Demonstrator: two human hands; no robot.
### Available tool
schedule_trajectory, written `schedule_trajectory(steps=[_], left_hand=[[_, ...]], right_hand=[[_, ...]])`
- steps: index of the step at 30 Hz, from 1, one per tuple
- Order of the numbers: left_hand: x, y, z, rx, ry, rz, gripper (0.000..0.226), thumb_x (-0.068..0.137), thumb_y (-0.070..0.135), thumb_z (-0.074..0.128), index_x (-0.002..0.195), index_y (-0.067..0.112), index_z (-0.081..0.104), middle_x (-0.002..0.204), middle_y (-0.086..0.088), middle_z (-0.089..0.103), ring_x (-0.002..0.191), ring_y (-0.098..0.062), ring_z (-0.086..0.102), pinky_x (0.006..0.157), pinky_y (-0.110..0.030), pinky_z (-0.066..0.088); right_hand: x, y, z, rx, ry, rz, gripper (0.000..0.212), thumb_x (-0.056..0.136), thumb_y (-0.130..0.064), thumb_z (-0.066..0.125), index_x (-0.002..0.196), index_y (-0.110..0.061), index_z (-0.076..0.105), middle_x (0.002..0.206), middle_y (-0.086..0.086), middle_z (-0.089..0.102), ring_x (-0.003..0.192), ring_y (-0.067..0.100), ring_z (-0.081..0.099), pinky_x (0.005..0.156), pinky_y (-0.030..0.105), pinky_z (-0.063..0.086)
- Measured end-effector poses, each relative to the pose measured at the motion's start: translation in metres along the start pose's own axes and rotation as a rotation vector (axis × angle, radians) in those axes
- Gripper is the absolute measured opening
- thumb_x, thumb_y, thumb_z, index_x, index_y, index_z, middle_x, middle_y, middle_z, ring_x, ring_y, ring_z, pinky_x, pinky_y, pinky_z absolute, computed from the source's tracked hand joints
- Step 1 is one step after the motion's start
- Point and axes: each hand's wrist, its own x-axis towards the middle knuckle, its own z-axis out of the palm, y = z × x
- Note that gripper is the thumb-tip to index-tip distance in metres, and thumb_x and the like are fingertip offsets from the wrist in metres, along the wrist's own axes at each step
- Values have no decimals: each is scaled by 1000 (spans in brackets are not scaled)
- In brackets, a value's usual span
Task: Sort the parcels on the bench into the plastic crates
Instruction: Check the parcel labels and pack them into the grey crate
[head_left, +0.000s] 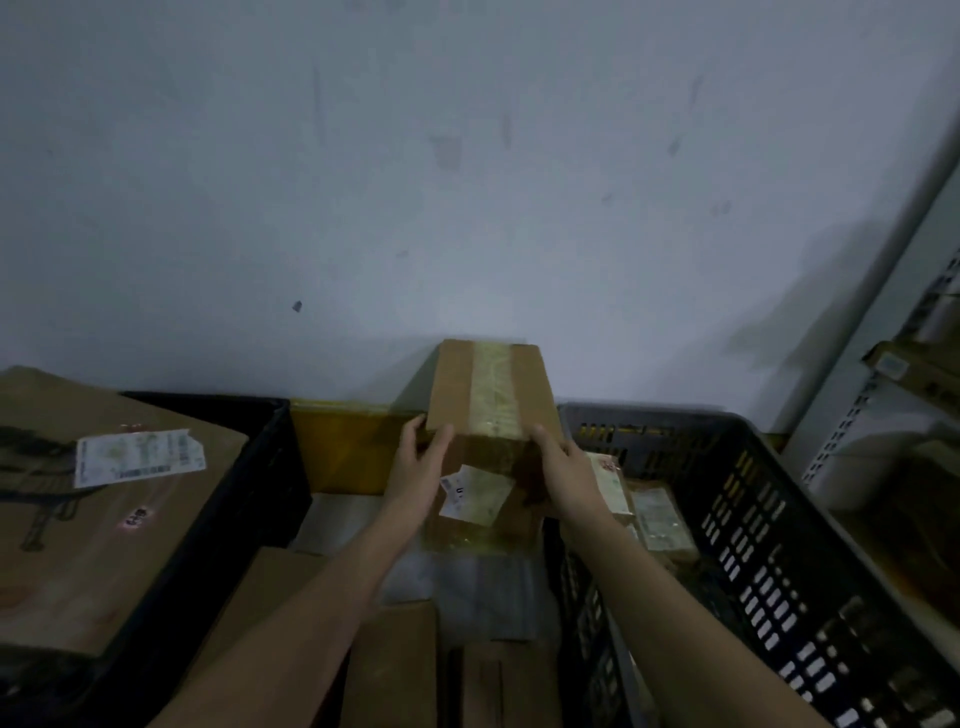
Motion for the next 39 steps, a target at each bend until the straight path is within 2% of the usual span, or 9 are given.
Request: schedule_trajectory(steps=[4, 8, 13, 17, 22, 26, 32, 36, 39], left_hand=[[-31, 5, 13, 468, -62, 386, 67, 85, 70, 44, 148, 53, 28, 148, 20, 33, 135, -6, 22, 111, -34, 26], [-44, 20, 20, 621, -121, 576, 55, 89, 67, 41, 142, 54, 36, 154, 23, 31, 138, -4, 20, 112, -30, 24], [-39, 31, 18, 201, -97, 329, 51, 93, 59, 52, 140, 39, 46, 142, 9, 50, 128, -7, 48, 105, -29, 45], [-33, 43, 16, 51, 14, 178, 37, 99, 38, 55, 133, 23, 54, 115, 10, 63, 95, 4, 59, 70, -6, 49], [-22, 47, 4, 100, 152, 144, 71, 76, 66, 70, 124, 14, 64, 117, -1, 69, 100, -13, 68, 92, -39, 57], [-17, 53, -3, 154, 168, -13, 141, 46, 88, 73, 157, 20, 21, 158, -6, 33, 143, -24, 37, 116, -47, 34], [-19, 59, -10, 122, 118, -105, 163, 22, 95, 69, 158, 35, 3, 163, -4, 20, 144, -29, 33, 114, -52, 35], [-25, 49, -17, -116, 12, -183, 136, 44, 83, 75, 150, 57, -5, 160, 1, 30, 137, -32, 43, 101, -59, 45], [-27, 46, -24, -250, -63, -138, 107, 48, 79, 78, 139, 67, 23, 145, 1, 51, 124, -36, 53, 90, -68, 47]], right_hand=[[-3, 3, -17, 325, 88, 93, 38, 94, -44, 49, 110, -17, 69, 103, 11, 71, 91, 32, 68, 70, 53, 61], [-8, 14, -31, 472, 118, 111, 37, 97, -40, 40, 107, -16, 66, 105, 15, 67, 96, 34, 64, 70, 49, 60], [-9, 12, -31, 359, 145, -63, 25, 88, -44, 51, 97, -30, 70, 108, 9, 69, 99, 29, 66, 84, 56, 58], [-20, 5, -31, 155, 85, -319, 24, 102, -33, 48, 122, -26, 57, 113, 0, 66, 100, 11, 62, 84, 35, 54], [-37, 11, -14, -66, 23, -529, 44, 99, -40, 55, 141, -31, 45, 126, -9, 62, 112, 4, 59, 91, 29, 53], [-47, 13, 4, -356, 67, -793, 61, 94, -46, 56, 149, -25, 40, 150, -1, 44, 140, 15, 38, 113, 34, 36], [-58, 10, 25, -553, 48, -936, 61, 95, -39, 57, 151, -22, 40, 161, 7, 28, 149, 25, 20, 118, 40, 25], [-61, 13, 28, -655, 80, -1028, 59, 92, -49, 44, 144, -23, 48, 158, 12, 34, 147, 32, 26, 111, 49, 35], [-63, 6, 27, -751, 121, -1121, 54, 92, -50, 47, 140, -26, 53, 156, 12, 39, 144, 32, 30, 105, 46, 37]])
